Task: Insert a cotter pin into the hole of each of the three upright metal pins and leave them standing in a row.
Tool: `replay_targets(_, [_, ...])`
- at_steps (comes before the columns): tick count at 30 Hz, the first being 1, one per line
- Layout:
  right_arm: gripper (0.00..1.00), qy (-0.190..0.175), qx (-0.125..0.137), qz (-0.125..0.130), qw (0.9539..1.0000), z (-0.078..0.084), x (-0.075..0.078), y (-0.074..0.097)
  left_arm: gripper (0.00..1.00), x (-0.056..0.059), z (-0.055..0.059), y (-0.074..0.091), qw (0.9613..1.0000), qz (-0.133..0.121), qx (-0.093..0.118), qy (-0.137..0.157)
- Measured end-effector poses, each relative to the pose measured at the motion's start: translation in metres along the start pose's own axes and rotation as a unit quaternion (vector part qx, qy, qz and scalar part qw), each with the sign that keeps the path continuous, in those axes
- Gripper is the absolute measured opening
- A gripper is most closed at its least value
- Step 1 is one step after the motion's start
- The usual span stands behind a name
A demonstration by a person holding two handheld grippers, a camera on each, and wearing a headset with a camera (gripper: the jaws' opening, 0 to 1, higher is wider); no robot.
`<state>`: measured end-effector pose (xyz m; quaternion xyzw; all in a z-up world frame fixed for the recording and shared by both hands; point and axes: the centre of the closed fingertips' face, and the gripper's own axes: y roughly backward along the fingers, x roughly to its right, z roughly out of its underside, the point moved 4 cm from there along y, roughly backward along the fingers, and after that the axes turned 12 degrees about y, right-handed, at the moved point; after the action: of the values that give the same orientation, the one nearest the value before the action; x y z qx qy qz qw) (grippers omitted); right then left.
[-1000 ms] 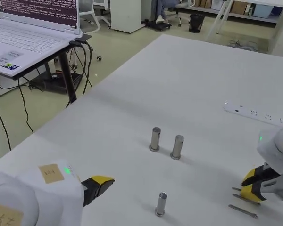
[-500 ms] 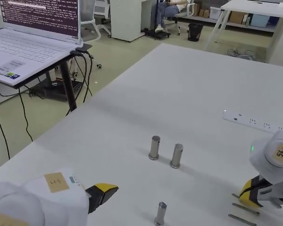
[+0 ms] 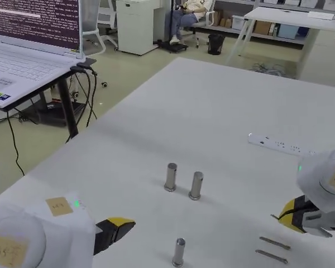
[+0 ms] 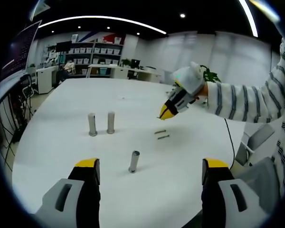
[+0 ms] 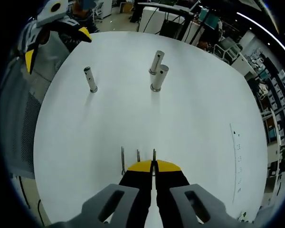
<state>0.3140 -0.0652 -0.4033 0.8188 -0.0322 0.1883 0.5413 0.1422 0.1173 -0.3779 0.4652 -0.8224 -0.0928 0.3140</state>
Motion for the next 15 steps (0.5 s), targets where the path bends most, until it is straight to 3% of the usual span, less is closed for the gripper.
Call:
replay_targets(6, [0.00,-0.002,0.046,0.047,0.9978,-0.022,-0.007,0.029,0.81,-0.001,-0.008,-0.005,0.9998,0.016,0.001,0.011])
replay_targets(9, [0.00,0.005,0.073,0.077,0.9944,-0.037,-0.016,0.045,0.77,-0.001,-0.014,-0.008,0.9995,0.026,0.003,0.018])
replay_targets(12, [0.00,0.043,0.077,0.107,0.9904,-0.046,-0.025,0.056,0.73,0.001,-0.019,-0.011,0.9990,0.037,0.006,0.025])
replay_targets(15, [0.00,0.058,0.082,0.119,0.9879,-0.055,-0.039,0.065,0.69,0.004,-0.023,-0.014,0.9983,0.050,0.008,0.028])
